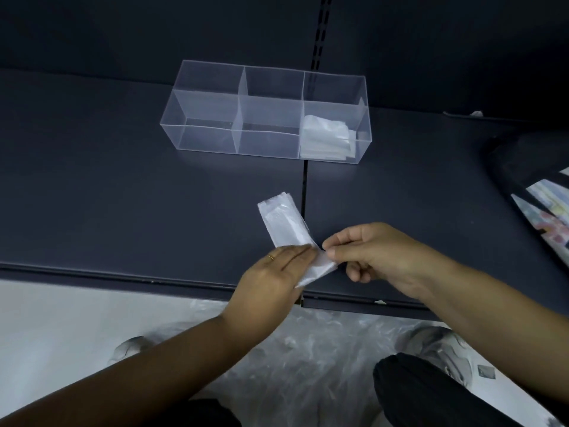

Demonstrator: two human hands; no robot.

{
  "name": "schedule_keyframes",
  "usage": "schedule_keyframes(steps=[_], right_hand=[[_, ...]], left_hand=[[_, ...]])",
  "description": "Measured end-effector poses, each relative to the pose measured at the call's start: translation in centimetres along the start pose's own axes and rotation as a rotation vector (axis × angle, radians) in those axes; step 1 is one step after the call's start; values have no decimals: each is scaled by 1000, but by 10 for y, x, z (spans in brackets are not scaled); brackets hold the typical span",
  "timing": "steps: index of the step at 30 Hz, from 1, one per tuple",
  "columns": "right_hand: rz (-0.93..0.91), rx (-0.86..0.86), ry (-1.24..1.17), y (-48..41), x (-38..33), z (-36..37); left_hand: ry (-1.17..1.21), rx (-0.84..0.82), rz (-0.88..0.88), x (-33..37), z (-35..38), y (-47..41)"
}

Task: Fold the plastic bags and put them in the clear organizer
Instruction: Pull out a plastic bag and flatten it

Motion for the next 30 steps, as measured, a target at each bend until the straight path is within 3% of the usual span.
schedule_keyframes(steps=[4, 8, 14, 18, 21, 24, 26, 28, 30], right_hand=[[-265, -78, 207, 8, -23, -6], [-299, -256, 378, -4, -15, 3], [-442, -39, 295, -31, -22, 4], [-346, 86, 226, -45, -20, 2], [-288, 142, 261, -52, -21, 1], [-287, 176, 326, -55, -26, 4], [-297, 193, 356, -55, -29, 6], [-296, 203, 375, -54, -29, 7], [-303, 224, 374, -53, -28, 6]], left_hand=[[203, -26, -62, -9, -9, -7], [497, -147, -279, -28, -4, -13], [786, -243, -640, -53, 10, -25], [1041, -248, -938, -69, 18, -28], [715, -55, -940, -91, 1, -26], [147, 117, -475, -73, -25, -34], [-19, -14, -226, -52, -8, -37], [-162, -240, -175, -49, 19, -32], [-300, -345, -187, -59, 33, -25]])
Point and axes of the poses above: each hand's wrist, its own y-axis away from the middle knuckle, its own z-axis out of the palm, x = y × z, the point moved 7 cm from there along -y, towards the middle knuckle, and after that the axes turned 12 degrees about -y, right-handed, at the moved point
